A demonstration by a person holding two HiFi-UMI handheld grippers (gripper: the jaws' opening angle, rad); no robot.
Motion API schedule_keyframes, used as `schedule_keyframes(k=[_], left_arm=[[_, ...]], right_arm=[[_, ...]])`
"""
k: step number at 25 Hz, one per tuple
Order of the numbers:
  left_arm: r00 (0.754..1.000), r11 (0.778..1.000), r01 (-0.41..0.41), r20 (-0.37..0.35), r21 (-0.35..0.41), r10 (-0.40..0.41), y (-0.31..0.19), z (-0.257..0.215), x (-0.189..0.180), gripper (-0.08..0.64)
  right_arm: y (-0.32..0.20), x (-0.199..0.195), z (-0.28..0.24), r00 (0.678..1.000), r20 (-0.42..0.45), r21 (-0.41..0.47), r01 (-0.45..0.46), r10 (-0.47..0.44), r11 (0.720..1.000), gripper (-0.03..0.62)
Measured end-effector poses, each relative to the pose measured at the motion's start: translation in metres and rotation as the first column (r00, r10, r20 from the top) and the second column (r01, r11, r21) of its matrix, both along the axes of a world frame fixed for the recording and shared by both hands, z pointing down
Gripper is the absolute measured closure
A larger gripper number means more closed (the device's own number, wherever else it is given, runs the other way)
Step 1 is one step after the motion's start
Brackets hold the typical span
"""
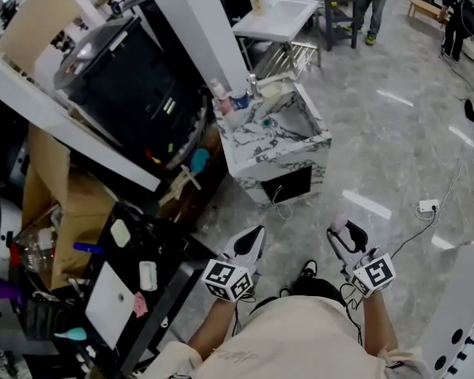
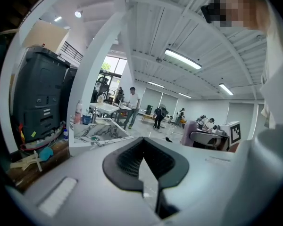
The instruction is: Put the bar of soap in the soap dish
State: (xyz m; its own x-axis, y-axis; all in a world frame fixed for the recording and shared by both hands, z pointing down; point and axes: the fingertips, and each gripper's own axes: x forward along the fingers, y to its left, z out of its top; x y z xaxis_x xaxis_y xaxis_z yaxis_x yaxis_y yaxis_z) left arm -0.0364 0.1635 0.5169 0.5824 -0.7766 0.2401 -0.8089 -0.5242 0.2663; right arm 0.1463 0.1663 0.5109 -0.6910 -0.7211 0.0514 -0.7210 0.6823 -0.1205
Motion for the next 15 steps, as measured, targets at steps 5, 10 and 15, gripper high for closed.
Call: schedule_keyframes(k=[5, 10, 15], left_arm=[[0.999, 0.999, 0.036, 0.011, -0.009, -0.036, -0.018, 0.002, 0.003, 0.541], [0.998, 0.998, 0.053, 0.033, -0.029, -0.052, -0.024, 0.005, 0.009, 0.541], [0.997, 0.997, 0.063, 0.046, -0.051, -0.061, -0.029, 0.010, 0.011, 0.541]], right_arm=[[-0.026, 0.007, 0.009, 0.999, -0.002, 0.003, 0.032, -0.032, 0.999, 0.403], [-0.045, 0.010, 0.013, 0.998, -0.006, 0.007, 0.056, -0.056, 0.998, 0.403], [-0.046, 0.018, 0.022, 0.999, 0.017, -0.027, 0.046, -0.046, 0.999, 0.403]])
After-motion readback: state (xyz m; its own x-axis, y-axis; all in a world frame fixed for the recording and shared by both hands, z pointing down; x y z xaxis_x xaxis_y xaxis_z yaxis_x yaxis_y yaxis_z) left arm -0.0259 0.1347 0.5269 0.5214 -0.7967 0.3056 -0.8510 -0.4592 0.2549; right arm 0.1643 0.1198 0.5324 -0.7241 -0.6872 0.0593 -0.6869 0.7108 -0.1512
